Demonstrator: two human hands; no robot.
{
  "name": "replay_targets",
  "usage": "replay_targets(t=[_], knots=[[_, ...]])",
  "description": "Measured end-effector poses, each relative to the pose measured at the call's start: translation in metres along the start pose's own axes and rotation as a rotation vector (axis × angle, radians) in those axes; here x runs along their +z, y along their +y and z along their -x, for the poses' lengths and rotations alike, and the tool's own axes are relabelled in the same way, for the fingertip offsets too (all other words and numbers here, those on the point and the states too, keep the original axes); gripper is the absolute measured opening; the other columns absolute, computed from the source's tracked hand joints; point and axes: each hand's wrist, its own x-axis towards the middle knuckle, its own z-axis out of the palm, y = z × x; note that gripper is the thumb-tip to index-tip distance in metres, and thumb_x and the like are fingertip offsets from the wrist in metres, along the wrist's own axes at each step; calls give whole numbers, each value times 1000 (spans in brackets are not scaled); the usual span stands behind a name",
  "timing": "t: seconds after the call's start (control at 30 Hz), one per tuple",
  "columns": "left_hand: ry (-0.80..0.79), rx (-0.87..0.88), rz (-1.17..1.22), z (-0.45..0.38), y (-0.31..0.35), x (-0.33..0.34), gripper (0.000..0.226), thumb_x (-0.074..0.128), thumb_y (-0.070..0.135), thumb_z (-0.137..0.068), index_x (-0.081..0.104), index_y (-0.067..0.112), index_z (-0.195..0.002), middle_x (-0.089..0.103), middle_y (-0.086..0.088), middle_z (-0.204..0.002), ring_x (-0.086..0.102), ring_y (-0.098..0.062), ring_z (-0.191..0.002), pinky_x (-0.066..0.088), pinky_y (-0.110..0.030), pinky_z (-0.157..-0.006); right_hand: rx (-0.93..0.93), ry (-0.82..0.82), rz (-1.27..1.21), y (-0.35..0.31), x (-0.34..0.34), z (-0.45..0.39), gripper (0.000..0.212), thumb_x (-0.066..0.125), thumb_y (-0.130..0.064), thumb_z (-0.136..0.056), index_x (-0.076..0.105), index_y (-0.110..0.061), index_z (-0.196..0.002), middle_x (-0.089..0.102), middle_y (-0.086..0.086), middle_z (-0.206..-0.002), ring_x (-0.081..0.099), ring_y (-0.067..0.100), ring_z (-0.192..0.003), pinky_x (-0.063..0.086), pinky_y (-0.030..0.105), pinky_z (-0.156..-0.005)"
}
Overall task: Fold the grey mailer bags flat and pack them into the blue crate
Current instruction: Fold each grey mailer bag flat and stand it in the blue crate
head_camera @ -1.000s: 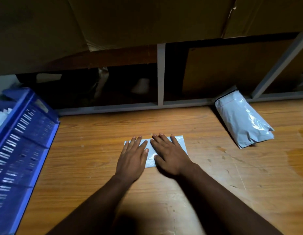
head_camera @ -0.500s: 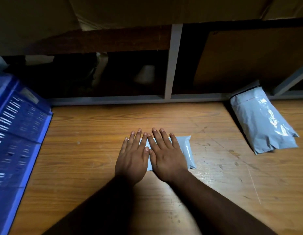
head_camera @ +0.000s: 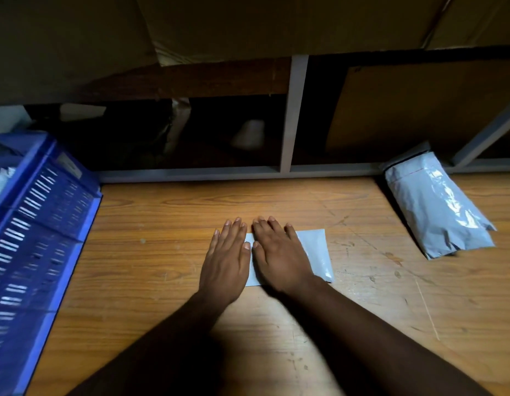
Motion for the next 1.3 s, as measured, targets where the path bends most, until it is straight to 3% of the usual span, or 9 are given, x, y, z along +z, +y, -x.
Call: replay_targets(t=[0.07, 0.17, 0.4, 0.6, 0.67, 0.8, 0.9, 1.17, 1.3], knots=[[4, 50, -89, 4, -1, 3, 70, -4, 49, -106, 21, 17, -162, 11, 5, -169, 1, -8, -157, 0, -34, -128, -62, 12, 93, -3, 9, 3, 62, 17, -39, -106, 31, -13, -161, 25, 5, -170, 18, 25, -158, 3, 49, -127], [-14, 67, -170, 6, -2, 10, 71, -9, 50, -105, 13, 15, -164, 5, 1, -171, -3, -12, -158, 1, -38, -128, -56, -3, 163, 2, 22, 6, 63, 17, -39, -107, 22, -12, -164, 14, 6, -172, 9, 24, -160, 0, 49, -126], [-35, 67, -189, 3, -2, 11, 65, -1, 42, -109, 18, 9, -162, 11, -6, -171, 3, -19, -158, 11, -43, -128, -56, -46, 188, 2, 23, 2, 68, 16, -42, -104, 9, -13, -165, 0, 4, -173, -5, 24, -160, 3, 52, -128], [-97, 27, -170, 4, 5, 2, 89, -31, 61, -91, -1, 19, -164, -7, 2, -171, -16, -10, -156, -9, -36, -127, -44, -119, 103, -1, 13, 0, 74, -1, -46, -98, 1, -16, -166, -8, 0, -173, -13, 19, -159, -7, 48, -128], [-100, 19, -162, 2, 9, -7, 98, -34, 66, -85, 1, 20, -164, -5, 3, -171, -12, -11, -157, -6, -38, -127, -46, -98, 15, 2, 1, 1, 71, 6, -45, -101, 7, -16, -166, -2, 1, -173, -6, 19, -160, -2, 47, -128], [-52, 90, -117, -12, 18, -10, 94, -22, 68, -92, 11, 18, -163, 3, 3, -170, -2, -12, -158, 0, -36, -128, -20, 51, 113, 22, -13, 9, 69, 13, -46, -103, 29, -13, -162, 21, 4, -170, 12, 24, -159, 4, 49, -129], [-107, 122, -130, -14, 23, 3, 94, -23, 67, -92, 11, 17, -164, 3, 1, -172, -4, -12, -158, -2, -36, -128, 8, 9, 179, 34, -2, 16, 68, 9, -46, -104, 22, -16, -164, 14, 4, -172, 9, 25, -160, 1, 49, -128], [-38, 138, -219, -15, 17, 20, 65, 6, 48, -109, 14, 13, -163, 6, -3, -171, 1, -17, -158, 10, -42, -128, 20, 66, 198, 33, 9, 17, 61, 18, -39, -108, 22, -18, -164, 13, 7, -172, 8, 27, -159, 8, 51, -128], [-50, 139, -245, -15, 19, 22, 65, 3, 45, -109, 17, 11, -163, 9, -5, -171, 4, -19, -158, 13, -44, -128, 19, 66, 193, 34, 11, 15, 60, 21, -38, -107, 21, -17, -164, 12, 7, -172, 7, 28, -160, 9, 52, -127]])
